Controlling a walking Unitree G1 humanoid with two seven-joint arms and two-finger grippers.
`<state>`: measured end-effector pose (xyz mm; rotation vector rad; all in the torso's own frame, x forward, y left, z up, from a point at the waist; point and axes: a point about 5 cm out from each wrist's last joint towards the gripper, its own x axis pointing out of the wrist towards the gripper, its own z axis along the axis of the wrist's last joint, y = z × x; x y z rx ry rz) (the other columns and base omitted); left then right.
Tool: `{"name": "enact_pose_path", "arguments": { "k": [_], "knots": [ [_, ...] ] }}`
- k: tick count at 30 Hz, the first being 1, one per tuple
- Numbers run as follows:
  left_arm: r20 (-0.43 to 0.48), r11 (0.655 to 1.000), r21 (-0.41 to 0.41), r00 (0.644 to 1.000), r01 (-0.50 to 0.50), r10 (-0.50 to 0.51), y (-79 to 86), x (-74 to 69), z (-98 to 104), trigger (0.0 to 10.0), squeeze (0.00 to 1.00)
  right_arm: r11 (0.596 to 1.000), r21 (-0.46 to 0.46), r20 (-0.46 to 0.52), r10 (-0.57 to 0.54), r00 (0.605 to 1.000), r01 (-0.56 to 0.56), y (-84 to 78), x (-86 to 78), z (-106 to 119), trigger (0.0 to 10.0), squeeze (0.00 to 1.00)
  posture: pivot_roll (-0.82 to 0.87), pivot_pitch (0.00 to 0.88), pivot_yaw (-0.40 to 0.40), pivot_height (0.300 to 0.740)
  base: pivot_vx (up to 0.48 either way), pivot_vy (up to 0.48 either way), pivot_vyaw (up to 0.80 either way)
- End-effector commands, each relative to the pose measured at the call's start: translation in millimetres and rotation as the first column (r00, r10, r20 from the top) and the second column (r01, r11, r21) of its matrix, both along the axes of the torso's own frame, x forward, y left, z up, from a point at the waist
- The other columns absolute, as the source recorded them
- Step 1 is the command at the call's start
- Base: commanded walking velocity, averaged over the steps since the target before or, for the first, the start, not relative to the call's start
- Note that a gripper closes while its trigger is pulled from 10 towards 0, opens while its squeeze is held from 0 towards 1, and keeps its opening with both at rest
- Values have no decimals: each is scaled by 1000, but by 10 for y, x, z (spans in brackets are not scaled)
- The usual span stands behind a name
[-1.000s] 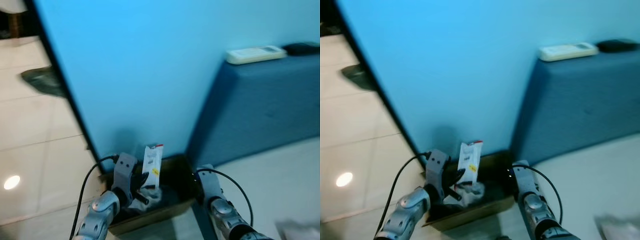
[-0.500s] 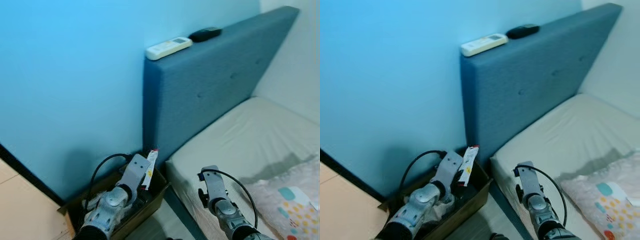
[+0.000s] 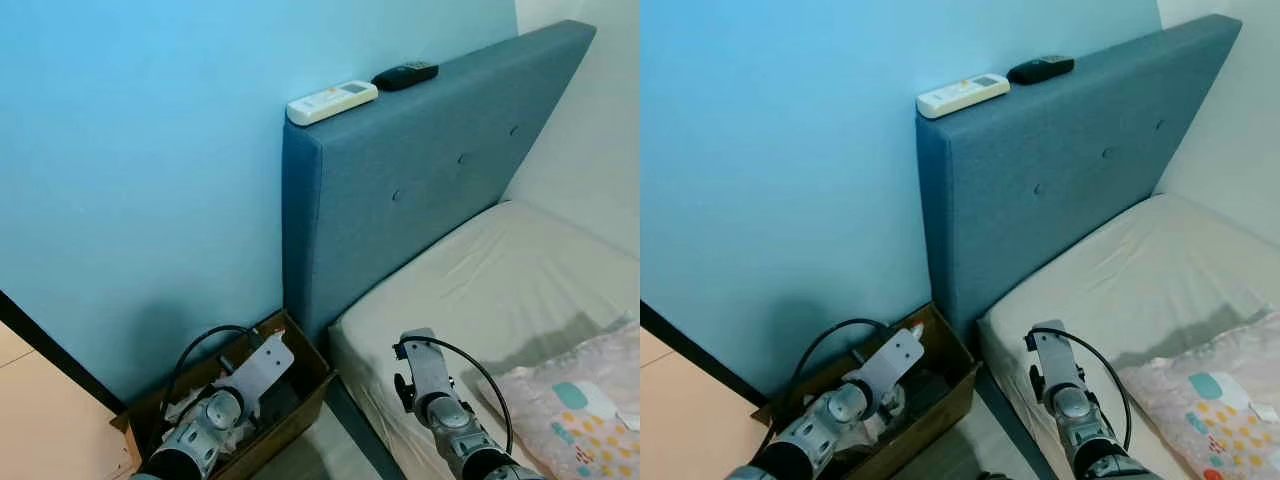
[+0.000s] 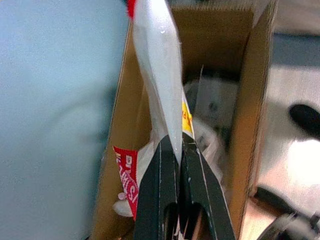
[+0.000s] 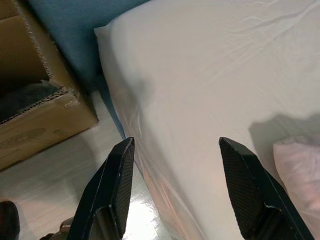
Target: Clean up the room
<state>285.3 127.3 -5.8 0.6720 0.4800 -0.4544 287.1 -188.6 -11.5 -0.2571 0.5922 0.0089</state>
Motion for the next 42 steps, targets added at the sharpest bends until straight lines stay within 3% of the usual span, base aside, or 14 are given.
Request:
{"name": "enact_pose_path", "arguments": {
  "k": [1,7,8,15,24,27,28,29,30,32,33,35,37,42],
  "knots": [
    [-9,1000,28,1000,9,-8,42,-27,-35,10000,0,1000,-12,-13,6,1000,-6,-10,-36,-32,10000,0,-22,127,-21,732,0,0,0],
    [-42,999,-29,999,28,-30,15,-43,-62,10000,0,999,0,-23,34,999,-34,49,-44,-48,10000,0,-26,125,-20,732,0,0,0],
    [-57,999,-14,998,35,-36,20,-57,-87,10000,1000,999,-7,-32,50,998,-50,76,-57,-64,10000,0,-22,122,-19,732,0,0,0],
    [-75,1000,15,997,27,-26,67,-66,-120,10000,1000,997,-3,-45,78,996,-78,145,-77,-91,10000,0,-21,111,-22,732,0,0,0],
    [-28,999,21,999,-39,39,180,-7,-77,10000,1000,993,3,-35,122,992,-122,224,-29,-56,10000,0,-17,70,-32,732,0,0,0],
    [-17,997,-14,997,-78,78,196,22,-50,10000,1000,991,5,-33,134,990,-134,249,-17,-47,10000,0,-19,55,-30,732,0,0,0],
    [-13,988,-90,992,-128,127,192,52,-16,10000,1000,990,7,-34,142,989,-142,272,-13,-45,10000,0,-19,45,-27,732,0,0,0],
    [-25,957,-214,980,-197,197,179,89,29,10000,875,989,12,-41,150,988,-150,296,-17,-52,10000,0,-15,32,-25,732,0,0,0],
    [-37,923,-299,970,-241,241,174,113,59,10000,875,988,16,-46,155,987,-155,311,-20,-57,10000,0,-15,32,-25,732,0,0,0],
    [-46,901,-345,963,-263,264,171,125,75,10000,875,987,19,-49,158,986,-157,319,-23,-61,10000,0,-15,32,-25,732,0,0,0],
    [-72,849,-427,948,-312,311,200,131,89,10000,0,987,24,-71,162,984,-160,327,-60,-98,10000,0,-14,21,-32,732,0,0,0],
    [-113,767,-510,914,-390,389,286,115,80,10000,0,985,22,-114,171,979,-169,320,-137,-169,10000,0,-13,12,-36,732,0,0,0],
    [-152,711,-525,873,-469,463,409,59,24,10000,0,985,16,-160,175,971,-174,284,-231,-246,10000,0,-3,10,-44,732,0,0,0],
    [-212,629,-515,798,-582,564,616,-67,-85,10000,0,990,43,-223,142,964,-136,218,-383,-361,10000,0,0,4,-52,732,0,0,0]
  ]
}}
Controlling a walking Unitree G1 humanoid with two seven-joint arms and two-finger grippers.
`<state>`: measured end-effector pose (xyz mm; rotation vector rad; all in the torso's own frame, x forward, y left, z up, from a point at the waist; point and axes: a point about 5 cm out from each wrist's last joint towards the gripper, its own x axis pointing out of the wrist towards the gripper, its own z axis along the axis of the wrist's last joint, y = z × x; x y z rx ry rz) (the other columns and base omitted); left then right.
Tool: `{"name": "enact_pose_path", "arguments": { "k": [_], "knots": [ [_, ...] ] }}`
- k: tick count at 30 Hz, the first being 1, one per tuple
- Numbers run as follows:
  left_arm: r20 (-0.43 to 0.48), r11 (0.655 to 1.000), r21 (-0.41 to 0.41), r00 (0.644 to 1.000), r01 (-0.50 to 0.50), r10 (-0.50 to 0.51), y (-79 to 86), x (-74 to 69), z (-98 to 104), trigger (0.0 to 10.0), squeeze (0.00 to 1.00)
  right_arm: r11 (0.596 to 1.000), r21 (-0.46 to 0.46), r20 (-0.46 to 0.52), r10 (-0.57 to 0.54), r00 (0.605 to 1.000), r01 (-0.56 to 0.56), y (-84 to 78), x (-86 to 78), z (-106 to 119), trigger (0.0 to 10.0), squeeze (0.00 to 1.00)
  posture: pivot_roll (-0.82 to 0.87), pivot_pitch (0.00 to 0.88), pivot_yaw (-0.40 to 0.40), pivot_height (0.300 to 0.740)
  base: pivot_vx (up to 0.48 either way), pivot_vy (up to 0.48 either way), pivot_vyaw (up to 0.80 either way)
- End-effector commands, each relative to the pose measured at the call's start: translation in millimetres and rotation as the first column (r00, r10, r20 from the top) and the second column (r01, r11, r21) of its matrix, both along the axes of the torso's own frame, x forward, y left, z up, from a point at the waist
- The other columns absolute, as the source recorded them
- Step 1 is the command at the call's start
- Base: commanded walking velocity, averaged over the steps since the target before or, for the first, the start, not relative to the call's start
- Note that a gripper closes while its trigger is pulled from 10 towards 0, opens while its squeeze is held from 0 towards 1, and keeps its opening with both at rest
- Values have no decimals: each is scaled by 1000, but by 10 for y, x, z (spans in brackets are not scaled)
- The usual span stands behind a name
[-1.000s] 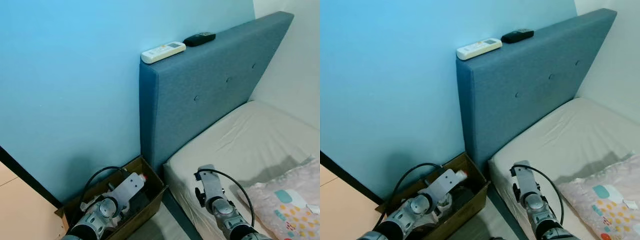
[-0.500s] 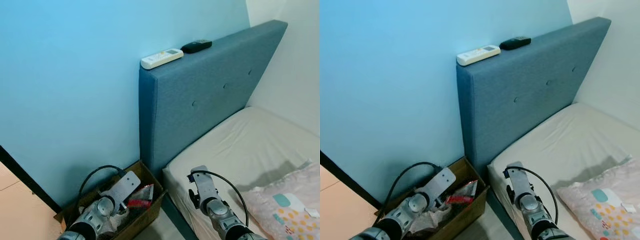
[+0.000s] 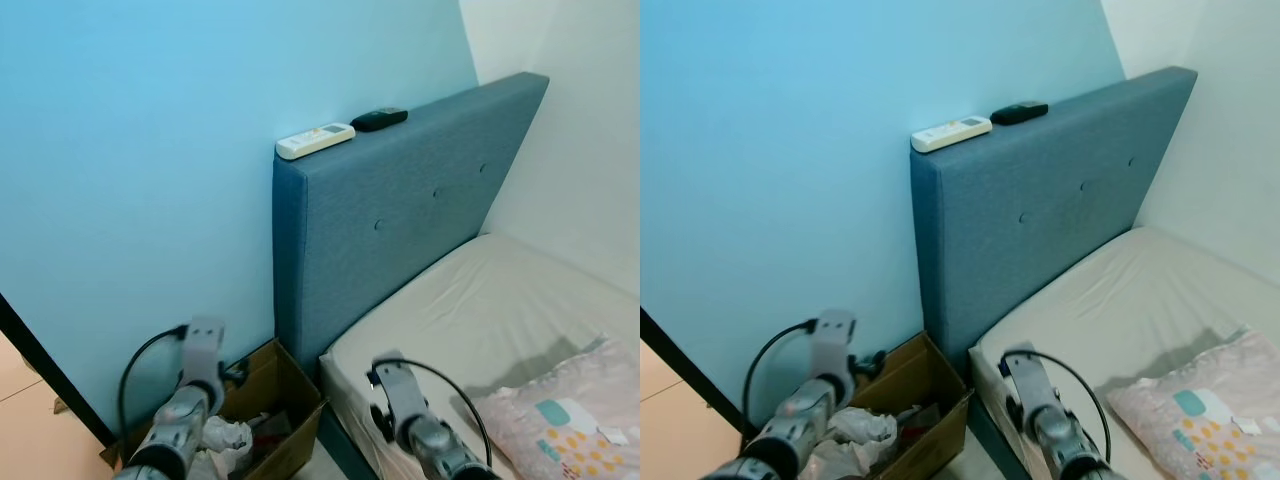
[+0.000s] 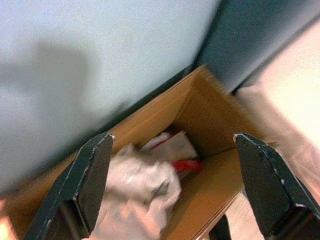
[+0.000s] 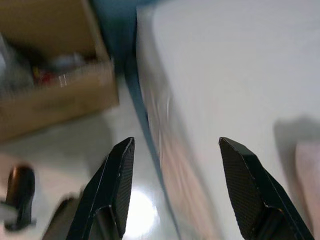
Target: Clean up the room
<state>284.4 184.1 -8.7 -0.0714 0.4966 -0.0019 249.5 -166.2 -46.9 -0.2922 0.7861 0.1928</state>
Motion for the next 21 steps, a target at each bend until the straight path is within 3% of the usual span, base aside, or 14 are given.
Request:
{"name": "enact_pose_path", "arguments": {
  "k": [1,2,6,7,8,11,16,21],
  "knots": [
    [-55,998,-9,996,-65,64,116,-120,-104,10000,0,1000,5,-39,-15,999,16,-23,-70,-52,10000,0,4,0,-59,732,0,0,0],
    [-55,998,-9,996,-65,64,116,-120,-104,10000,0,1000,5,-39,-15,999,16,-23,-70,-52,10000,0,4,0,-59,732,0,0,0],
    [-165,983,-13,970,-185,181,335,-453,-336,10000,0,1000,-17,-117,-5,993,3,-62,-270,-182,10000,0,20,0,-79,732,0,0,0],
    [-165,983,-13,970,-185,181,335,-453,-336,10000,0,1000,-17,-117,-5,993,3,-62,-270,-182,10000,0,20,0,-79,732,0,0,0],
    [-211,978,-12,956,-210,202,367,-587,-424,10000,0,1000,-8,-135,-30,990,29,-81,-305,-203,10000,0,22,0,-82,732,0,0,0],
    [-252,971,-21,941,-239,227,380,-713,-504,10000,0,998,7,-147,-58,987,60,-101,-330,-217,10000,0,24,0,-83,732,0,0,0],
    [-277,962,-45,928,-270,247,373,-808,-561,10000,0,996,19,-154,-87,984,91,-133,-357,-229,10000,0,24,9,-80,732,0,0,0],
    [-320,944,-108,910,-311,263,299,-951,-654,10000,0,986,27,-193,-159,968,167,-219,-485,-292,10000,0,29,21,-73,732,0,0,0]
  ]
}}
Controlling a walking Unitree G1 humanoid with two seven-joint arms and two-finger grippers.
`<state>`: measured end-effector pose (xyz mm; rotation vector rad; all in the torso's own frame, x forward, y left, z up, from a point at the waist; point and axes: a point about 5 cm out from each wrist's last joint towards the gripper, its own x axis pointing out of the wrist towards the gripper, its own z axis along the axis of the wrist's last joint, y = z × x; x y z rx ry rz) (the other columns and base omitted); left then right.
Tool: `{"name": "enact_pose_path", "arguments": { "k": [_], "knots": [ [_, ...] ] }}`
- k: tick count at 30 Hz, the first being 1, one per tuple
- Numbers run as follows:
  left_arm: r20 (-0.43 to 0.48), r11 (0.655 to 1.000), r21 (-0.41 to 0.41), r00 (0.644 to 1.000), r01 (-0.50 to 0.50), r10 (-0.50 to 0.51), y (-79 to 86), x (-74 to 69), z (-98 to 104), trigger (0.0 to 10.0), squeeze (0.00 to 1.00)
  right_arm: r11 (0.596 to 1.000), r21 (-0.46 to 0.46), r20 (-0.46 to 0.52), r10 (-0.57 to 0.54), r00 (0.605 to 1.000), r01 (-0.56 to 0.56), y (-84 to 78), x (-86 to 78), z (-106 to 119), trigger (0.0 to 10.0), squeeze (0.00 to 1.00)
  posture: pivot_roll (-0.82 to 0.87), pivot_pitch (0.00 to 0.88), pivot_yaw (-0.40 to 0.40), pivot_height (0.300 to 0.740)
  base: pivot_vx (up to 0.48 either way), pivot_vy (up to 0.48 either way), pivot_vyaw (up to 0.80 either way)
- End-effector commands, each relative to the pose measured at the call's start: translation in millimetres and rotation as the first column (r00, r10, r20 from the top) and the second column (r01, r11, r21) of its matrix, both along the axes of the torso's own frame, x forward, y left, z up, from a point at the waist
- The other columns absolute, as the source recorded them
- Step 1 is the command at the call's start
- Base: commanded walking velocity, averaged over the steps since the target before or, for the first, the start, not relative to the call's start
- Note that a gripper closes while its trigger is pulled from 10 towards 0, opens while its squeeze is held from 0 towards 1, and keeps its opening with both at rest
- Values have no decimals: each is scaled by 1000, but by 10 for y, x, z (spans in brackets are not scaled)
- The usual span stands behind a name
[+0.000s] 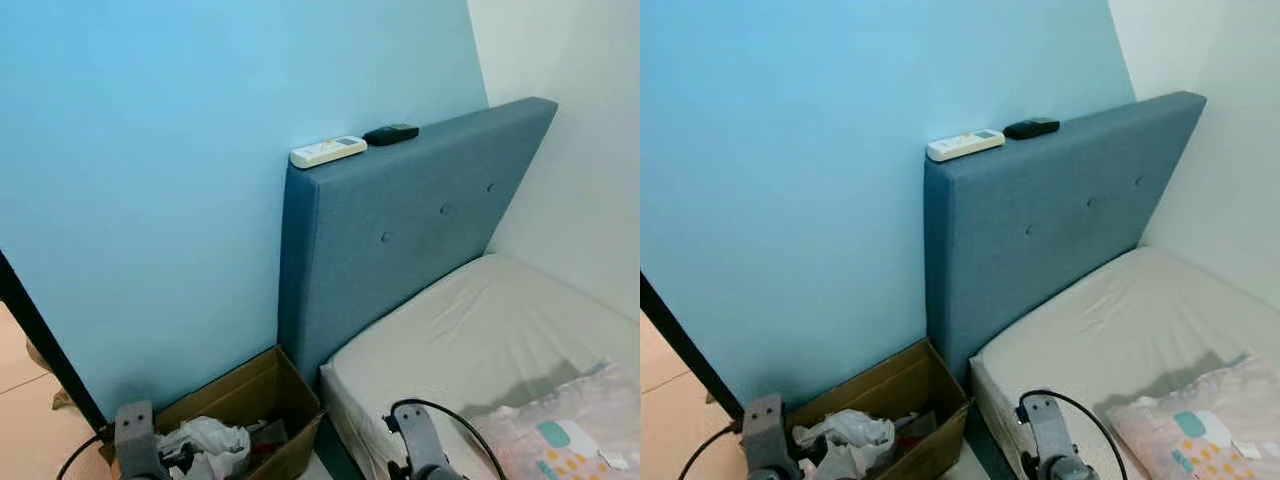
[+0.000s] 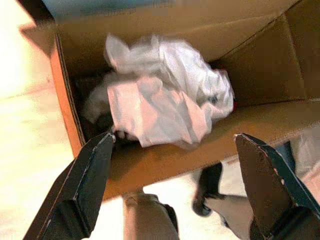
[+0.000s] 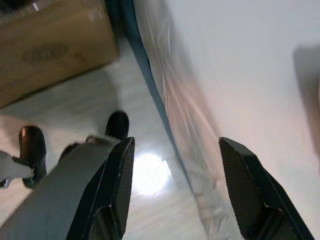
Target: Clean up the room
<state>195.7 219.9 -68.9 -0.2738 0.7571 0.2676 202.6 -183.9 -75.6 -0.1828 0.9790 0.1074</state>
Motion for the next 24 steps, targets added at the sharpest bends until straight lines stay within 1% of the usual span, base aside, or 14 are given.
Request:
{"name": "enact_pose_path", "arguments": {
  "k": [1,4,7,15,24],
  "knots": [
    [-43,999,-44,999,-20,19,-62,-111,-77,10000,0,999,-6,-21,-33,999,33,-61,-60,-26,10000,0,32,23,-75,732,0,0,0],
    [-58,998,-44,997,-51,48,-25,-153,-93,10000,0,999,-15,-33,-30,999,30,-76,-92,-40,10000,0,36,22,-80,732,0,0,0],
    [-63,997,-47,996,-59,56,-7,-171,-99,10000,0,999,-22,-38,-27,999,26,-89,-104,-45,10000,0,35,24,-84,732,0,0,0],
    [-88,995,-46,993,-87,83,53,-232,-119,10000,0,999,-40,-46,-28,999,26,-135,-116,-45,10000,0,35,8,-82,732,-281,0,0],
    [-92,995,-36,992,-89,85,104,-235,-110,10000,0,998,-47,-55,-35,998,33,-166,-152,-58,10000,0,30,14,-77,732,-333,0,0]
  ]
}}
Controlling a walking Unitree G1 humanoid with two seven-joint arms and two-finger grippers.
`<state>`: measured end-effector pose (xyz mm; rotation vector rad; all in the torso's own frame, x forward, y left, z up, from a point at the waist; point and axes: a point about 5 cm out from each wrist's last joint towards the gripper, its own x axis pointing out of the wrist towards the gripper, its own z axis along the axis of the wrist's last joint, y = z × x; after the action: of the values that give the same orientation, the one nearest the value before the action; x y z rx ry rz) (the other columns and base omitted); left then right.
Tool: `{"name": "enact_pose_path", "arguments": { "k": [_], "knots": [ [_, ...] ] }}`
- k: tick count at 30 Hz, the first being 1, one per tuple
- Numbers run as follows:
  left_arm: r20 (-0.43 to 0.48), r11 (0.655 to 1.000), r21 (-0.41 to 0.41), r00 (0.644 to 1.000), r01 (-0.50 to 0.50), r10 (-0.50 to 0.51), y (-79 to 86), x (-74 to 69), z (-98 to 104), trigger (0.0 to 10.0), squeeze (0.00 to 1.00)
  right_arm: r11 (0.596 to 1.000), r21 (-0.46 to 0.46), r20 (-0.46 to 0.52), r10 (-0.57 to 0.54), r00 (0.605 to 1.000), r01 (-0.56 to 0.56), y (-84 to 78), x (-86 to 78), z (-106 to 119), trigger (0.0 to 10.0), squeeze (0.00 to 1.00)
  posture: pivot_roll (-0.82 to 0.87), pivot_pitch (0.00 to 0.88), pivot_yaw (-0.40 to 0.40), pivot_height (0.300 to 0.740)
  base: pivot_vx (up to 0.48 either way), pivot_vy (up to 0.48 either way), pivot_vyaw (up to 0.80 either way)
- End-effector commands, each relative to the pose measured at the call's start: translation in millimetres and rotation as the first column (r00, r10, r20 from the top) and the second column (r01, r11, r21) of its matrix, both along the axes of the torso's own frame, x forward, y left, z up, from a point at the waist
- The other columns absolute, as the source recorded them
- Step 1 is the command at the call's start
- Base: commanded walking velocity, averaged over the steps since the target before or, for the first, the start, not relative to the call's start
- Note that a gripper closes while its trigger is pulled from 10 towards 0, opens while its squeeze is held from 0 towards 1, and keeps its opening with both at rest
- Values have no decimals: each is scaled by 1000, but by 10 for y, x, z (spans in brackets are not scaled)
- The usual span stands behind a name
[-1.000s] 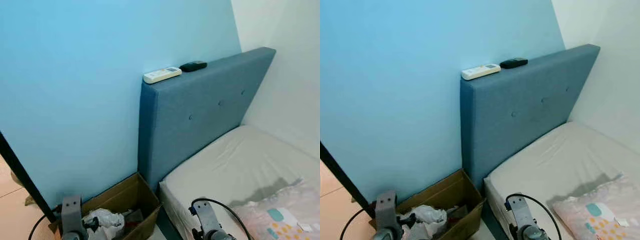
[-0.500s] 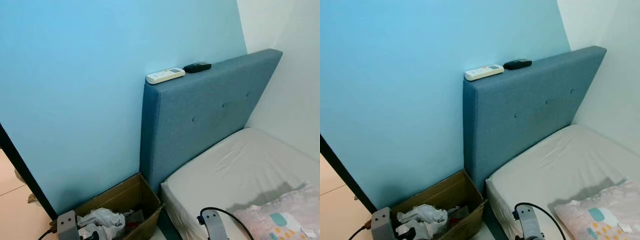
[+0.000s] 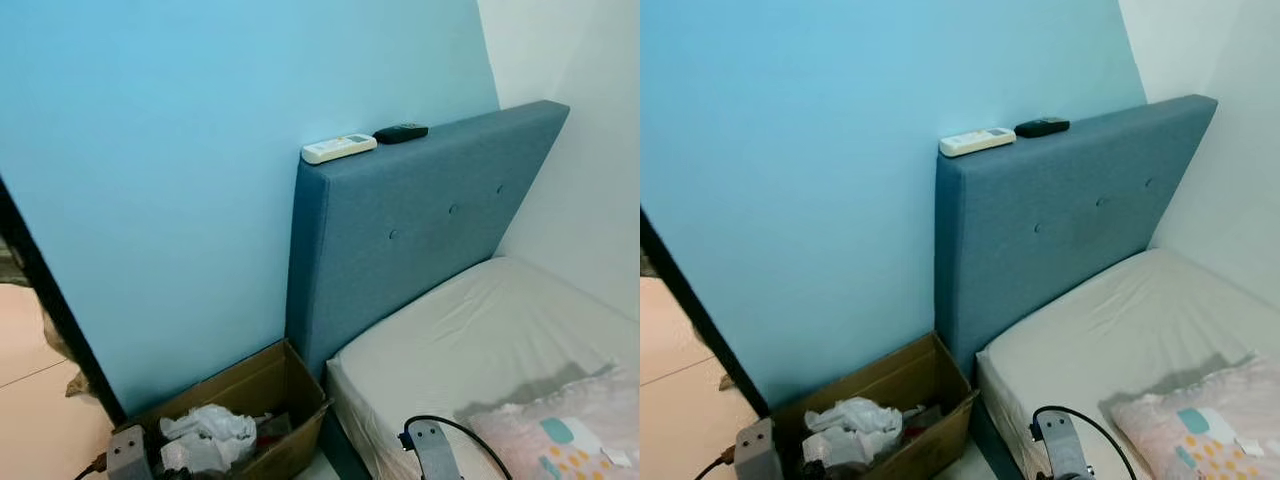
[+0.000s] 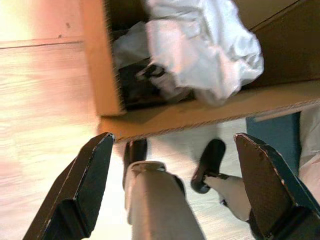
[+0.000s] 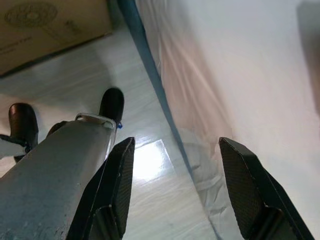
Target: Clean up the room
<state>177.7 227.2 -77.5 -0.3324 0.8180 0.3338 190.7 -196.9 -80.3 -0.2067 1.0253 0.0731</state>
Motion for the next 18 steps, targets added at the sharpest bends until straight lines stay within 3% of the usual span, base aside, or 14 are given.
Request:
{"name": "enact_pose_path", "arguments": {
  "k": [1,14,18],
  "knots": [
    [-25,1000,3,1000,-10,10,43,-50,-18,10000,0,1000,-10,-17,-15,1000,14,-52,-48,-17,10000,0,33,15,-75,732,-356,0,0],
    [-26,1000,6,1000,5,-5,24,-18,-9,10000,0,1000,-15,-17,-25,1000,25,-81,-52,-14,10000,0,23,6,-68,732,-350,0,0],
    [-19,1000,15,1000,24,-23,17,10,4,10000,0,999,-14,-13,-29,999,29,-66,-53,-17,10000,0,20,7,-72,732,0,0,0]
  ]
}}
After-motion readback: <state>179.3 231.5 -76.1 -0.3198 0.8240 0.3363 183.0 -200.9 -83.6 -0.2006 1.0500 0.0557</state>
